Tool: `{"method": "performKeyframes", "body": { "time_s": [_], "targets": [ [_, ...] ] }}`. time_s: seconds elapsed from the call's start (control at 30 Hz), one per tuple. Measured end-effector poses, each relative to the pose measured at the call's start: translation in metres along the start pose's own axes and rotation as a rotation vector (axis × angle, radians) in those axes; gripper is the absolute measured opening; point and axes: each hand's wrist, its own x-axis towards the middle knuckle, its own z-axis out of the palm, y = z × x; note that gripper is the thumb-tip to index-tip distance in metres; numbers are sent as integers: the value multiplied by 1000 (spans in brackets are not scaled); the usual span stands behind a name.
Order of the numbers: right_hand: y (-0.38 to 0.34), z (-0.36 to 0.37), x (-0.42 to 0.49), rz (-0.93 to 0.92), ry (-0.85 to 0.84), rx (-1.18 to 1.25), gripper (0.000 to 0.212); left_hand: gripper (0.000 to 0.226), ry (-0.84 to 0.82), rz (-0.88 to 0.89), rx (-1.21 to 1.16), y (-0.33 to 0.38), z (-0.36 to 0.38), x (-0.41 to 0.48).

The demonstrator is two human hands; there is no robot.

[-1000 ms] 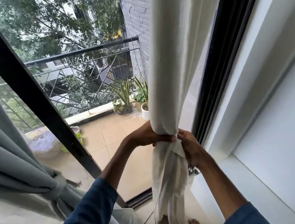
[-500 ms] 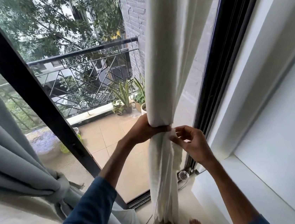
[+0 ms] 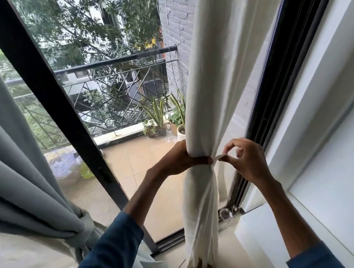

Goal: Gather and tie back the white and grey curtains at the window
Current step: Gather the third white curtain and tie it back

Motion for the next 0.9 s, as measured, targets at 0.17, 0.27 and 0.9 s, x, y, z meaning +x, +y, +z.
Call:
{"method": "performKeyframes", "body": {
  "time_s": [0.17,0.27,0.9],
  "targets": [
    [-13,15,13,83,-123,153,32,53,4,-21,-15,2,4,-2],
    [-20,24,16,130,-176,261,38,64,47,50,51,7,5,0],
    [-1,35,3,288,-553,793,49,67,-4,9,648,22,-1,-13]
  ]
}}
